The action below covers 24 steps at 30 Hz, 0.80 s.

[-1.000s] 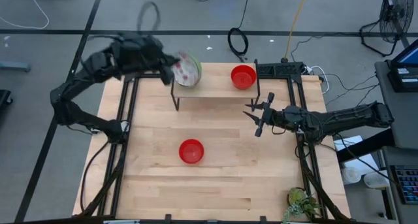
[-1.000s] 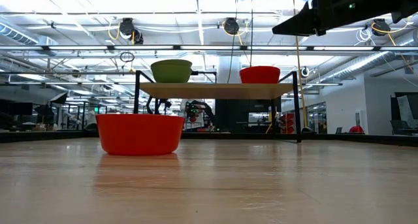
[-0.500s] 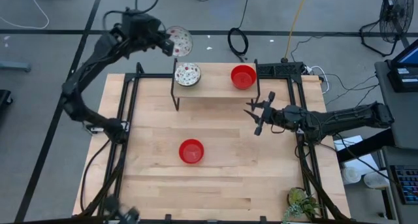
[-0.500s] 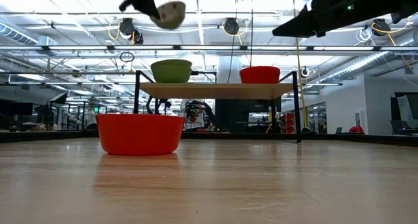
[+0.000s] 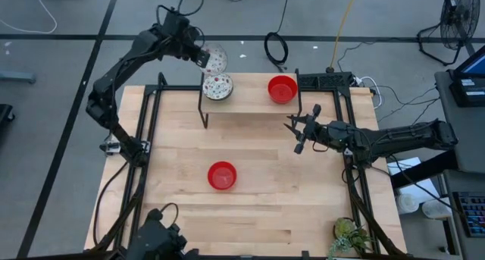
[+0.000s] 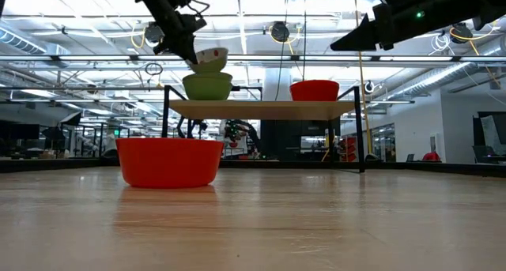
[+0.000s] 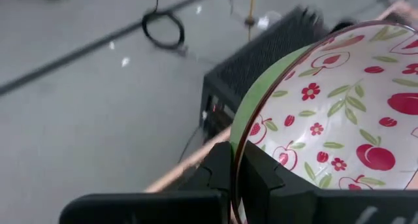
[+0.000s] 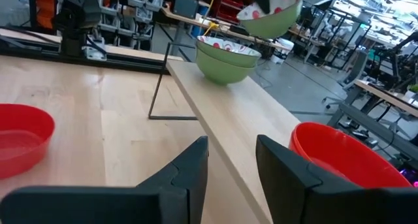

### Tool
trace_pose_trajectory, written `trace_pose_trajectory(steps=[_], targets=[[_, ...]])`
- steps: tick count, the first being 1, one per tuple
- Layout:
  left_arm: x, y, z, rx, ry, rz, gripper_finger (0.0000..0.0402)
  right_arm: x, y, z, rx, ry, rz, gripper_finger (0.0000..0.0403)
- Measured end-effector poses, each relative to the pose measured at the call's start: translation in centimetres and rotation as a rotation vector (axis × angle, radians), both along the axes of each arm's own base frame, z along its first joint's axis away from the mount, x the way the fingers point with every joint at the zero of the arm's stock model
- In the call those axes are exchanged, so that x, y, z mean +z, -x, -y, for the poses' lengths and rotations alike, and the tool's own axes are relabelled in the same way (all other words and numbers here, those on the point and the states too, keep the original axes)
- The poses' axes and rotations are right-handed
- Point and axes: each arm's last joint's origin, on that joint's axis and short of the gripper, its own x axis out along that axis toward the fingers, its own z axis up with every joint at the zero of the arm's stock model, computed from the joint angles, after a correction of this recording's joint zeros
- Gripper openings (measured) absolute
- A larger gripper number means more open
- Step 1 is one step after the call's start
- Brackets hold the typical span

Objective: Pick & Place Mini bowls
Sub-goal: Stack the white patterned bowl on the white patterned bowls on the shelf

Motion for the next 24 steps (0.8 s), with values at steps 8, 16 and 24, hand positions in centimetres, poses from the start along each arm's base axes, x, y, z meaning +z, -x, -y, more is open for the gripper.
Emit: trace_pose_trajectory(steps=[8,16,24], targets=[[-0.6,-0.3,1.1,-0.034,0.080,-0.048,0.0010,-0.1,0.0,0.0,0.002,-0.006,-0.003,0.0116],[-0.9,-0.5,2.2,-0.071,0.142,-0.076,0.0010,-0.1,0.0,0.0,0.002,-0.007,-0.002,0.0116],[-1.3,-1.1,3.2,-0.081,0.200,-0.115,0.0010,-0.1,0.0,-0.1,0.016,-0.010,-0.002,0.0116]])
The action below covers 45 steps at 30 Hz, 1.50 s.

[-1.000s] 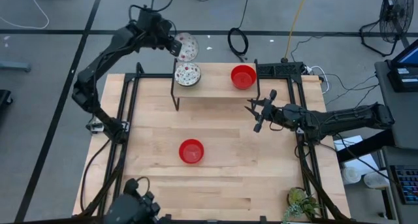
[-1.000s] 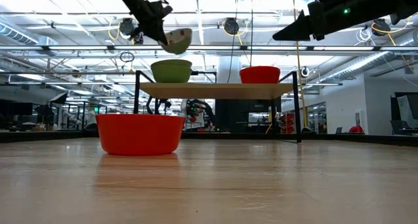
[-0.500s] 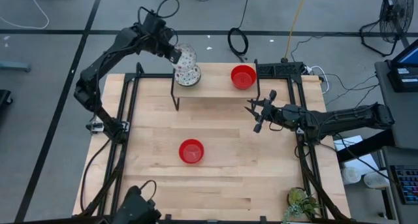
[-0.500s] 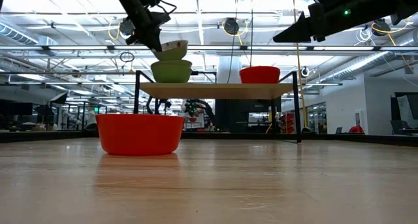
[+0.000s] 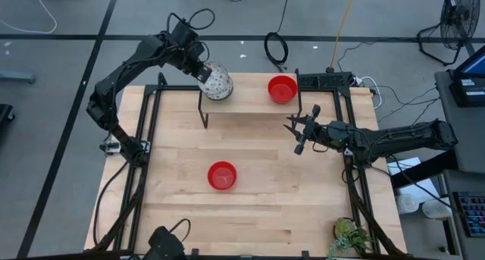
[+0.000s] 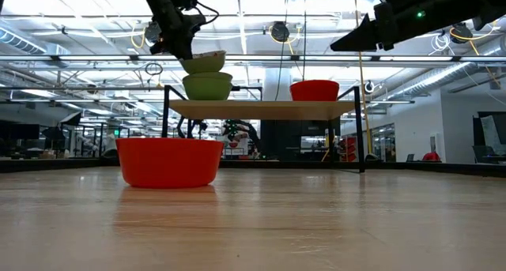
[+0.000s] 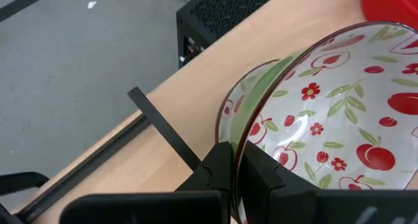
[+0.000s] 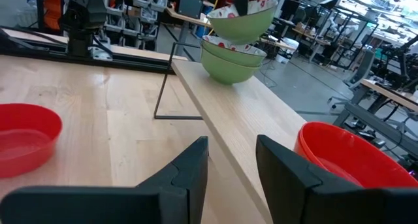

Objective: Pick & Place Mini bowls
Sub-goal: Stack the white patterned bowl on the white patterned bowls on the shelf

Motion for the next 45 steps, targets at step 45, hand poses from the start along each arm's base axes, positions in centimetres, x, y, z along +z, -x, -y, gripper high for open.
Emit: trace_pose_trajectory(steps=[45], targets=[[-3.7,-3.0,-0.7,0.007,0.049,-0.164,0.0043,-0.1,0.0,0.0,0.000,-0.011,-0.003,0.0116]])
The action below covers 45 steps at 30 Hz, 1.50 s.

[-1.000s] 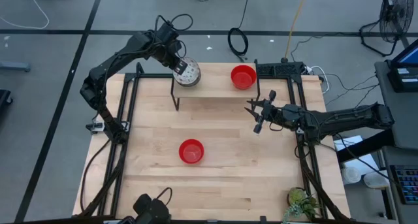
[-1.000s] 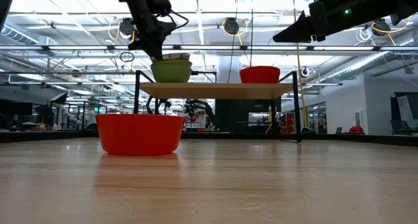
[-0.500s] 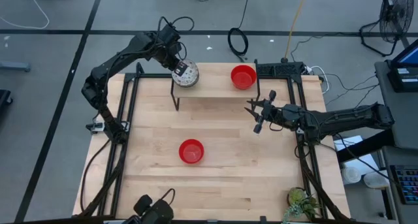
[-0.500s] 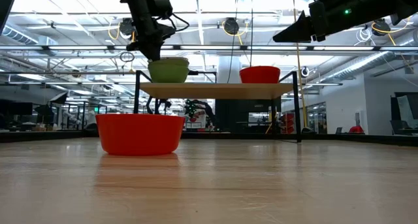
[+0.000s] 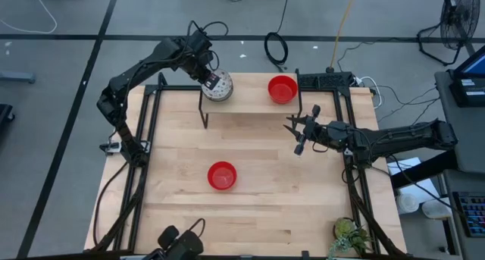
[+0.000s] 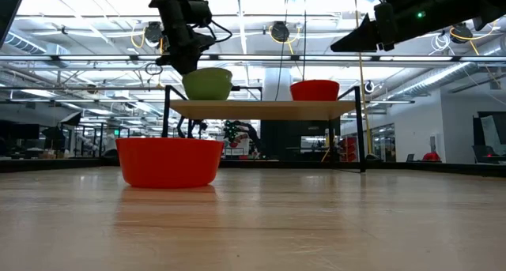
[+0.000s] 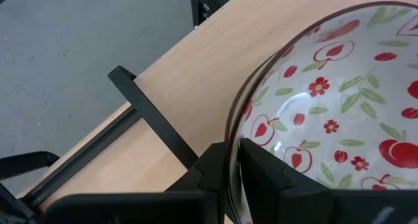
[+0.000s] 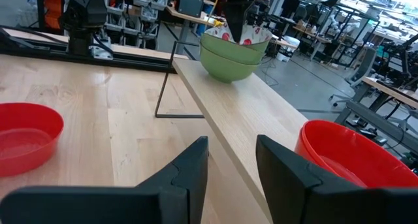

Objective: Pick & Place Mini bowls
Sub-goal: Stack the white patterned bowl on the white patterned bowls on the shelf

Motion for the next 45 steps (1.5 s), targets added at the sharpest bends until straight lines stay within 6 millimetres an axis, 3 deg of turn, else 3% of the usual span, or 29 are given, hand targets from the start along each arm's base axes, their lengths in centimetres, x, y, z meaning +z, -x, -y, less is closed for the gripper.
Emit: trace_pose_trajectory(steps=[12,22,27,33,45], targets=[[0.0,-0.1,0.1,-0.093,0.013,0.016,0.0060,0.0,0.0,0.0,0.000,0.000,0.000,0.0116],[0.0,-0.1,0.1,-0.094,-0.001,0.016,0.0193,0.0,0.0,0.0,0.000,0.000,0.000,0.0116],[0.4,0.0,0.2,-0.096,-0.015,0.026,0.0242,0.0,0.0,0.0,0.000,0.000,0.000,0.0116],[2.5,0.9,0.9,-0.105,-0.096,0.085,0.0268,0.0,0.0,0.0,0.000,0.000,0.001,0.0116],[8.2,3.9,4.8,-0.132,-0.272,0.266,0.0259,0.0,0.0,0.0,0.000,0.000,0.001,0.0116]])
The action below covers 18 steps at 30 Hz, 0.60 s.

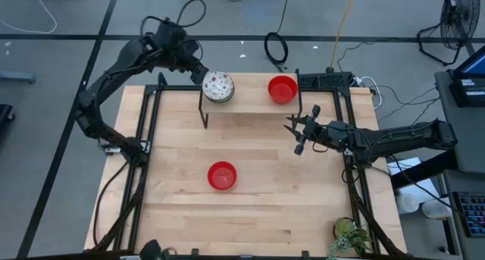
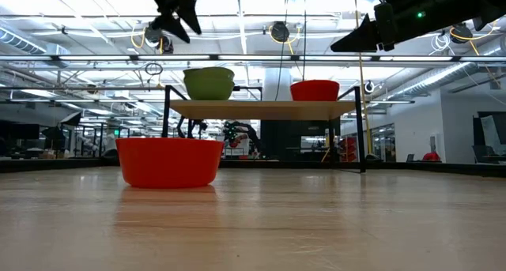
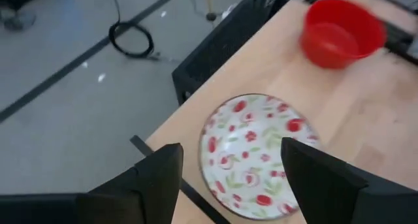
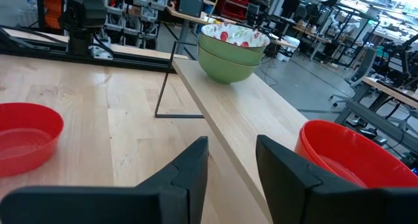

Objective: Pick & Place Mini bowls
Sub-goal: Stack the white patterned bowl on the white patterned bowls on the shelf, then stack the red bowl on the red bowls on the shelf

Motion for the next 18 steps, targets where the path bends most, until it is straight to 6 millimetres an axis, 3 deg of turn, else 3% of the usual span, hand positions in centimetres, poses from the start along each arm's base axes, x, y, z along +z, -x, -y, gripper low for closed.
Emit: trace_pose_trajectory(steps=[10,18], targets=[[3.0,0.5,5.3,-0.327,0.044,0.205,0.0256,0.0,0.0,0.0,0.000,0.000,0.000,0.0116],[2.4,-0.5,8.4,-0.481,0.106,0.138,0.0248,0.0,0.0,0.0,0.003,-0.001,0.000,0.0116]])
